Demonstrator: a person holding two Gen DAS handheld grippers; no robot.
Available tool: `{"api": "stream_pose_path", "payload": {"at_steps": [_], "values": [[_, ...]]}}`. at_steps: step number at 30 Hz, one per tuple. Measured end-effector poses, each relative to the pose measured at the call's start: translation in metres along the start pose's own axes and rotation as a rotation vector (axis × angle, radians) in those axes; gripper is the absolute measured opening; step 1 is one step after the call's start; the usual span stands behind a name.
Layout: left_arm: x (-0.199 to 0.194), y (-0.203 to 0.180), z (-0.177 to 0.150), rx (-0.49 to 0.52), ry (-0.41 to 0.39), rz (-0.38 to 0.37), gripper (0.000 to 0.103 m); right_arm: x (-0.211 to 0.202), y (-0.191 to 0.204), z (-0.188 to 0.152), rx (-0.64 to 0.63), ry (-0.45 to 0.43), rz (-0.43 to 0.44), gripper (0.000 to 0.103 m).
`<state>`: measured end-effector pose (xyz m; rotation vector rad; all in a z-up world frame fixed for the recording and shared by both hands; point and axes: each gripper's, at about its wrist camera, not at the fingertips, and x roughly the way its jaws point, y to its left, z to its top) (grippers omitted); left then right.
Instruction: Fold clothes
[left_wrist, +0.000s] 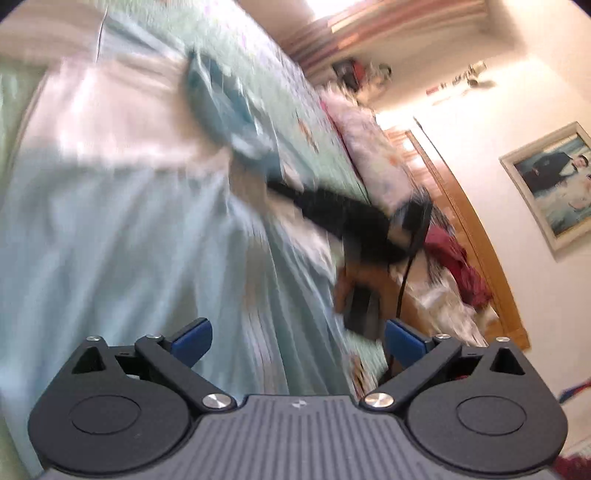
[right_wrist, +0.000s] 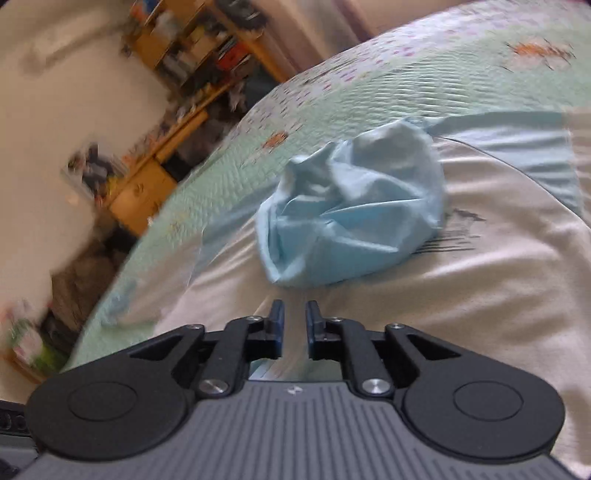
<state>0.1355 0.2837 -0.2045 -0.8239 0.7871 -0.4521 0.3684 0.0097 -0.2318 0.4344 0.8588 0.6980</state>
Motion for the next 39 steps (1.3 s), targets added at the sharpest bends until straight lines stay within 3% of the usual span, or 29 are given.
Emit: {"api": "stream_pose_path", "payload": {"at_steps": [1,2,5,7,9,10,15,18,22,24,25,26,28,30,32,34,36,38,39], "values": [[0.007,0.001,0.01,0.023,-0.019,0.027,0.1,0.003,-0.011,0.001,0.016,0.011,-0.076,0.016],[0.014,0.006,0.017,0.029,-0.026,0.071,0.1,0.004,-0.022,0.0,0.037,0.022,-0.111,0.008],[0.032,0.029,0.034,-0.013,-0.029,0.177,0.099,-0.016,-0.031,-0.001,0.096,-0.03,-0.042,0.019],[0.03,0.047,0.034,-0.076,-0.059,0.13,0.098,-0.032,-0.031,-0.002,0.075,-0.059,-0.036,0.025],[0.023,0.048,0.034,-0.084,-0.081,0.128,0.095,-0.039,-0.046,-0.005,0.079,-0.032,-0.162,0.023],[0.019,0.047,0.034,-0.083,-0.088,0.138,0.095,-0.05,-0.052,-0.009,0.098,-0.044,-0.179,0.02],[-0.004,0.022,0.017,-0.009,-0.088,0.139,0.098,-0.132,-0.036,-0.05,0.063,-0.125,-0.042,0.027],[-0.009,0.004,-0.01,0.063,-0.025,0.141,0.1,-0.174,-0.017,-0.086,0.026,-0.102,0.027,0.031],[-0.008,0.006,-0.039,0.095,0.038,0.223,0.099,-0.189,-0.004,-0.133,0.045,-0.026,0.039,0.049],[-0.017,0.005,-0.047,0.11,0.037,0.233,0.099,-0.187,-0.01,-0.152,0.035,0.006,-0.066,0.048],[-0.02,0.004,-0.049,0.106,0.04,0.26,0.099,-0.187,-0.014,-0.161,0.026,0.015,-0.134,0.028],[-0.023,0.003,-0.051,0.104,0.044,0.285,0.099,-0.191,-0.018,-0.169,0.035,0.004,-0.182,0.016],[-0.025,-0.004,-0.054,0.129,0.061,0.331,0.099,-0.203,-0.019,-0.173,0.095,-0.037,-0.199,0.017],[-0.028,-0.012,-0.06,0.162,0.076,0.386,0.099,-0.21,-0.008,-0.175,0.072,-0.059,-0.225,0.02],[-0.028,-0.019,-0.066,0.197,0.093,0.435,0.1,-0.212,0.009,-0.175,0.013,-0.079,-0.24,0.026],[-0.027,-0.026,-0.072,0.231,0.111,0.481,0.102,-0.21,0.024,-0.174,-0.024,-0.105,-0.198,0.031],[-0.023,-0.028,-0.079,0.251,0.127,0.519,0.102,-0.207,0.041,-0.173,-0.082,-0.127,-0.187,0.044],[-0.017,-0.029,-0.087,0.289,0.131,0.56,0.102,-0.209,0.054,-0.177,-0.135,-0.141,-0.199,0.071],[-0.014,-0.03,-0.09,0.309,0.132,0.58,0.102,-0.209,0.06,-0.18,-0.16,-0.147,-0.209,0.073]]}}
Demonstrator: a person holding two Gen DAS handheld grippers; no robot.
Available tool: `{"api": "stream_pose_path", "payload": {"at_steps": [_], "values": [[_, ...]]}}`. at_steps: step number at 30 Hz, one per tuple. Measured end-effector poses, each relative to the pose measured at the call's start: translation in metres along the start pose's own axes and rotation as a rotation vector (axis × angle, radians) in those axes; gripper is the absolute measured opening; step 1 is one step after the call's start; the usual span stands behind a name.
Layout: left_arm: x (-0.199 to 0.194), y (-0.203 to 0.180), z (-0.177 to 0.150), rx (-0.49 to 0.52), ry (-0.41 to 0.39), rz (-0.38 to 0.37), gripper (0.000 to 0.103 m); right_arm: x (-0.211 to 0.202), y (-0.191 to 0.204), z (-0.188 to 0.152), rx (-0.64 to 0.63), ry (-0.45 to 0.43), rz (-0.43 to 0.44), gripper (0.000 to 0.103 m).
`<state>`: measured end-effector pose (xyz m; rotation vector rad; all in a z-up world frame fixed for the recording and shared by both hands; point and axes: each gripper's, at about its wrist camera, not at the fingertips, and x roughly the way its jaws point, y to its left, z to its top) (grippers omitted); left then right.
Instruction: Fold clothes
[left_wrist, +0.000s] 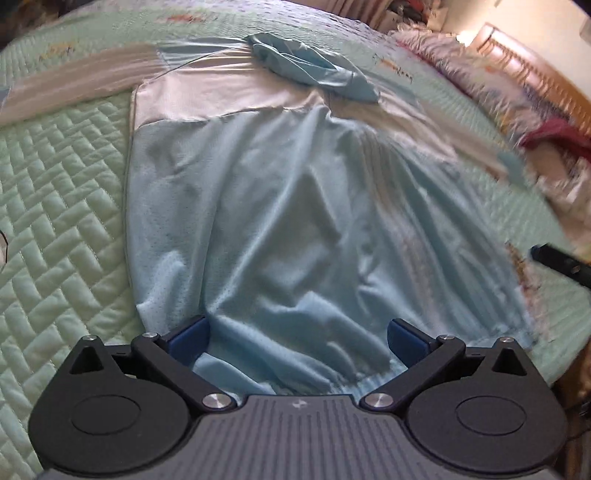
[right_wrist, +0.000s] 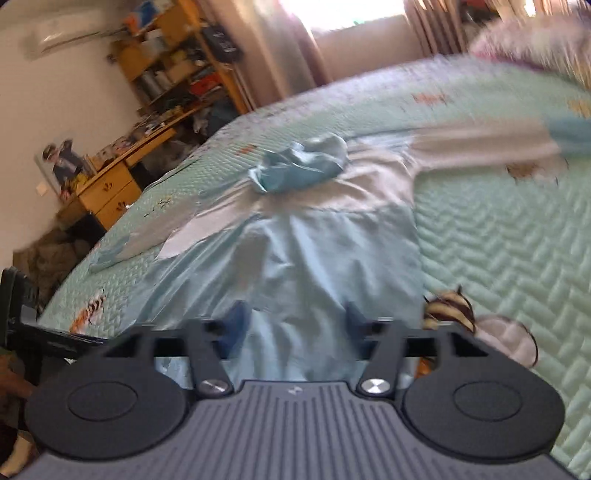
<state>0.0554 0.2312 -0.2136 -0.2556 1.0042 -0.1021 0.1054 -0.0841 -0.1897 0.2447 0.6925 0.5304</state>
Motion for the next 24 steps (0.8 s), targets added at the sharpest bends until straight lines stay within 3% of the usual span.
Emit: {"api": "stream_pose_path", "payload": {"at_steps": [4,5,8,15,17,20,24], "values": [[0.007,-0.018,-0.007,0.092,-0.007,0.092,0.102,0.014,-0.009,-0.021,0.015,0.107,-0.048,0.072],[0.008,-0.022,-0.008,0.109,-0.009,0.11,0.102,0.018,-0.014,-0.029,0.023,0.141,-0.072,0.065],[0.009,-0.026,-0.011,0.126,-0.017,0.143,0.102,0.01,-0.016,-0.033,0.043,0.14,-0.077,0.066],[0.008,-0.028,-0.012,0.123,-0.023,0.151,0.102,-0.013,0.007,-0.009,0.029,0.04,-0.027,0.067],[0.009,-0.029,-0.013,0.125,-0.024,0.156,0.102,-0.005,0.006,-0.009,0.027,0.067,-0.035,0.067],[0.009,-0.029,-0.013,0.125,-0.025,0.154,0.102,0.015,-0.011,-0.029,0.089,0.183,-0.092,0.065],[0.008,-0.028,-0.013,0.126,-0.022,0.151,0.102,0.004,-0.014,-0.036,0.124,0.159,-0.088,0.065]]}}
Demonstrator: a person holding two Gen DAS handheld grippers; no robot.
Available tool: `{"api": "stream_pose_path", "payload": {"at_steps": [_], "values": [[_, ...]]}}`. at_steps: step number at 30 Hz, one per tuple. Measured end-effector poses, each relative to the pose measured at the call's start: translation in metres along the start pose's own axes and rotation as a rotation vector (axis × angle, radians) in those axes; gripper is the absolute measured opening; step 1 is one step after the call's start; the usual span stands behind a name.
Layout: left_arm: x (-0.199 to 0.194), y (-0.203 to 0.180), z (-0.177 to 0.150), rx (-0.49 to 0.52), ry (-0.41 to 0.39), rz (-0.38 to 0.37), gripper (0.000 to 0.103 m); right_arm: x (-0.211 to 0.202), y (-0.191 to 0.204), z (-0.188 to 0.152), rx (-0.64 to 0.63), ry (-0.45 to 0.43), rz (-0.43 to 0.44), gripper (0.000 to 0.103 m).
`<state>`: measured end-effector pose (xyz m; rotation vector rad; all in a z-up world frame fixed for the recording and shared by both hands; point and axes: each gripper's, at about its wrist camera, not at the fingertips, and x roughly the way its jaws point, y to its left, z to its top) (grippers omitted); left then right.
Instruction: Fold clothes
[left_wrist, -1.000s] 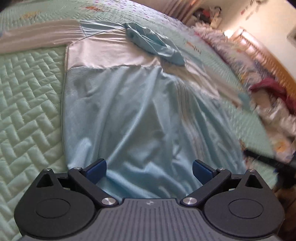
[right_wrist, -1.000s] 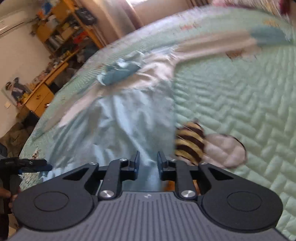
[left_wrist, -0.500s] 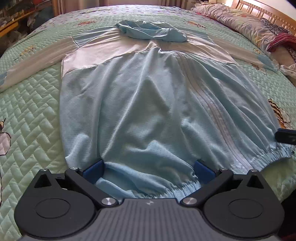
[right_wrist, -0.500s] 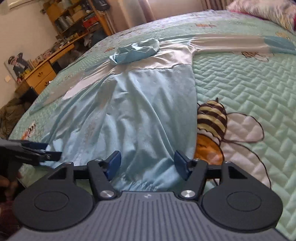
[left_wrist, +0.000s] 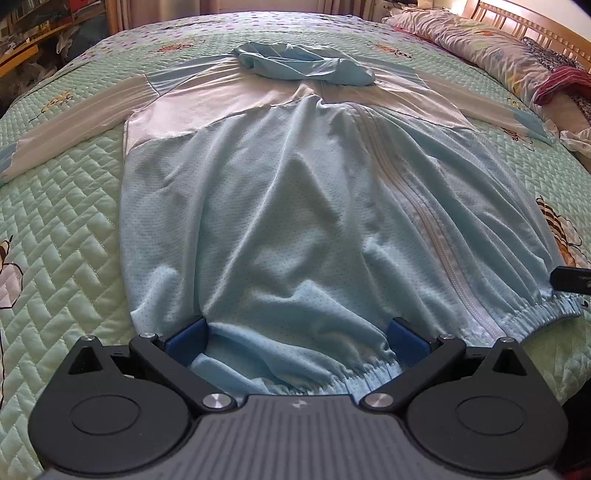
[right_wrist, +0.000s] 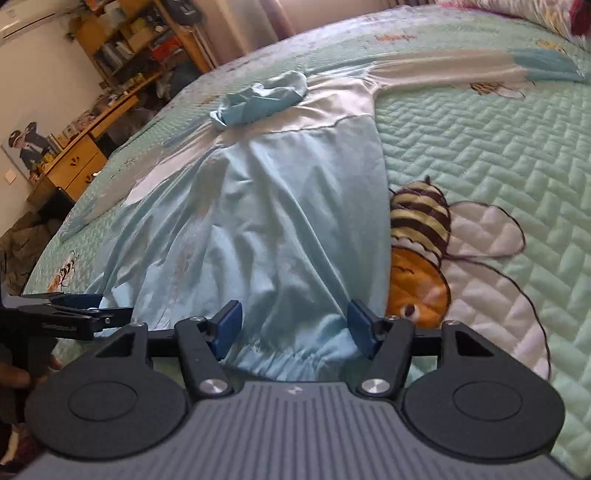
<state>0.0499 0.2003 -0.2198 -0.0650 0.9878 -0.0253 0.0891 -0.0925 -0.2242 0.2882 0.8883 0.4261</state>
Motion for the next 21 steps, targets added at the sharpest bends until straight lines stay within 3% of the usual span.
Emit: {"api": "stream_pose_path", "payload": {"at_steps": [10,14,21], "values": [[0.002,-0.002,0.006,-0.013,0.032,0.011,0.102,0.011,0.049,0.033,-0.082,-0.03,0.018,0.067],[0.002,0.0,0.007,-0.017,0.044,0.004,0.102,0.036,0.036,0.021,-0.073,0.05,-0.09,0.069],[0.003,-0.001,0.009,-0.018,0.056,0.007,0.102,0.02,0.025,0.004,-0.064,0.024,-0.074,0.069]]}}
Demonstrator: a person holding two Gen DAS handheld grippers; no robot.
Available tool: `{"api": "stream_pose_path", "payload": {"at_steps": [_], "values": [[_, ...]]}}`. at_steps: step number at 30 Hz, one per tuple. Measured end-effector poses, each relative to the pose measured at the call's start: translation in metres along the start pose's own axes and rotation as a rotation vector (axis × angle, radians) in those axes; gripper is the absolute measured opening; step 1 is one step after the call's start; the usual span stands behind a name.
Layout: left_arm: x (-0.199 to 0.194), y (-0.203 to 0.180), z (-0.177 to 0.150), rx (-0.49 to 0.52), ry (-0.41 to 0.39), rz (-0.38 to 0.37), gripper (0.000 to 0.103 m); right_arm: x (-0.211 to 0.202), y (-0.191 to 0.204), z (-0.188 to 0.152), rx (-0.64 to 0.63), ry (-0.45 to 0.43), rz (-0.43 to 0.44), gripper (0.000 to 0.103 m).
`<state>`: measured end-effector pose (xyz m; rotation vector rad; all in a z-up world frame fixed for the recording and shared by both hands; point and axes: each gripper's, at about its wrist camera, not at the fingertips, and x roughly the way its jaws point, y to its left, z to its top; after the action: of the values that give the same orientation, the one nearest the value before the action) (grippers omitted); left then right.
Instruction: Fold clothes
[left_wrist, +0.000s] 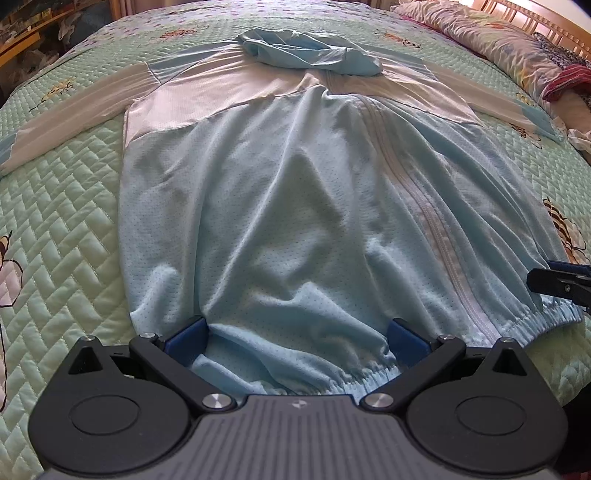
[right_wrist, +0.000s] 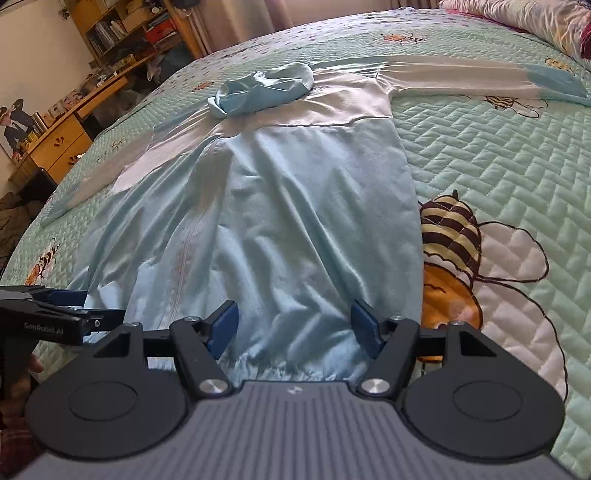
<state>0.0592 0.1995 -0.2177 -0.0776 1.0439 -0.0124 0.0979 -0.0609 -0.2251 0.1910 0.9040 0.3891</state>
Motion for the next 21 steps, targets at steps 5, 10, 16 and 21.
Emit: {"api": "stream_pose_path", "payload": {"at_steps": [5,10,16,21], "values": [[0.0,0.002,0.001,-0.005,0.005,-0.012,0.102,-0.002,0.002,0.008,0.039,0.025,-0.011,0.069],[0.0,0.002,0.002,-0.009,0.011,-0.015,0.102,-0.01,0.01,0.025,0.054,-0.009,0.01,0.069],[0.0,0.007,0.006,-0.037,0.027,-0.032,0.102,0.006,0.0,0.019,0.077,0.048,-0.015,0.071],[0.001,0.013,0.01,-0.079,0.038,-0.061,0.102,-0.002,-0.015,0.006,0.134,0.013,0.038,0.071]]}}
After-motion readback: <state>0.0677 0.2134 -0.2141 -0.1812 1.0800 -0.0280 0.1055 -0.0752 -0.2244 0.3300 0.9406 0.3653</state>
